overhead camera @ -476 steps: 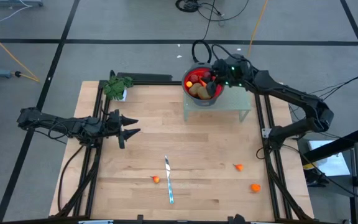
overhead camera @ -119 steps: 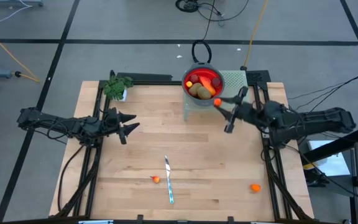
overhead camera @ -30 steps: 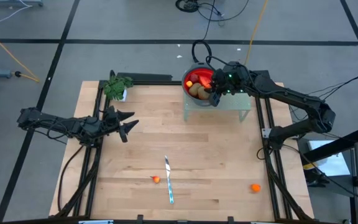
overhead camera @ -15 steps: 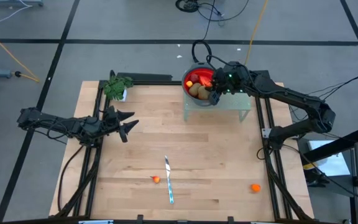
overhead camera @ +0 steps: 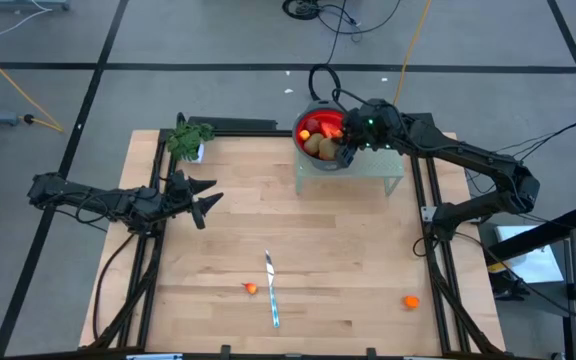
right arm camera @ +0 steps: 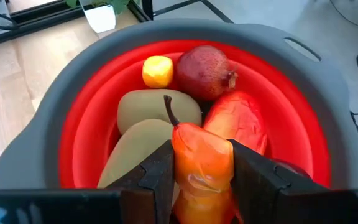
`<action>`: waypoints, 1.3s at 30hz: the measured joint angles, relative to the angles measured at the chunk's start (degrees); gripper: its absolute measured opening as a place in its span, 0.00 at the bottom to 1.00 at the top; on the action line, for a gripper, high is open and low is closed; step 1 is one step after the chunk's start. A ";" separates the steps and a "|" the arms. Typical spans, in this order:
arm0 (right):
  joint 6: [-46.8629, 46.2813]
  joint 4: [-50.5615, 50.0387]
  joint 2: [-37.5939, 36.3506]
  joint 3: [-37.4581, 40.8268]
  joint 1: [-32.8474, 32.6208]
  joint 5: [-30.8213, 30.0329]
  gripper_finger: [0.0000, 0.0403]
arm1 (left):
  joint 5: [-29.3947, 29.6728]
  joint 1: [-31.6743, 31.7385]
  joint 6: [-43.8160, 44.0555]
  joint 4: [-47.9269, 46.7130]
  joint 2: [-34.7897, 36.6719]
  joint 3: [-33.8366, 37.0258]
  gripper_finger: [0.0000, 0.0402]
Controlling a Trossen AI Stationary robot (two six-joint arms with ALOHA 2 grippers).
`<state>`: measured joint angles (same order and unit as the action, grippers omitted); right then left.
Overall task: Pick & Place Fruit
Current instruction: Put the peach into the red strainer bowl on the shelf, then put the tangerine into the red strainer bowl on the shelf
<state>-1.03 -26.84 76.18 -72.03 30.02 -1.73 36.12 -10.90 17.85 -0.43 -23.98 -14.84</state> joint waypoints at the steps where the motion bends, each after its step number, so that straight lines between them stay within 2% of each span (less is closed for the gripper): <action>1: 0.08 0.01 0.00 0.00 0.02 -0.01 0.31 | 0.00 0.00 -0.02 0.00 0.01 0.00 0.56; 6: 0.19 0.03 0.00 0.00 0.00 0.01 0.32 | 0.02 0.00 -0.13 0.00 0.01 0.01 0.56; 14: 0.19 0.46 0.00 0.02 0.00 0.01 0.47 | 0.02 0.00 -0.13 -0.02 0.01 0.01 0.56; 18: 0.19 4.14 -0.01 0.03 0.00 0.02 0.52 | 0.02 0.00 -0.13 -0.04 0.01 0.01 0.56; 22: -1.66 8.69 -1.81 0.08 -0.25 0.27 0.53 | 0.02 0.00 -0.13 -0.10 0.01 0.00 0.56; 27: -6.61 7.87 -5.84 0.07 -1.92 0.82 0.48 | 0.02 0.00 -0.13 -0.33 0.01 0.01 0.56; 30: -6.85 6.29 -8.76 0.07 -3.90 3.93 0.43 | 0.02 0.00 -0.29 -0.33 -0.01 0.01 0.56; 33: -6.85 3.84 -11.28 0.07 -6.92 6.25 0.36 | 0.02 0.00 -0.93 -0.34 0.01 0.00 0.56; 39: -6.87 -2.49 -15.47 0.07 -14.98 6.35 0.23 | 0.00 0.00 -1.09 -0.75 0.01 -0.01 0.56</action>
<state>-7.90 -29.33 60.72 -71.96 15.04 4.62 36.12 -10.90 16.75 -1.17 -23.97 -14.85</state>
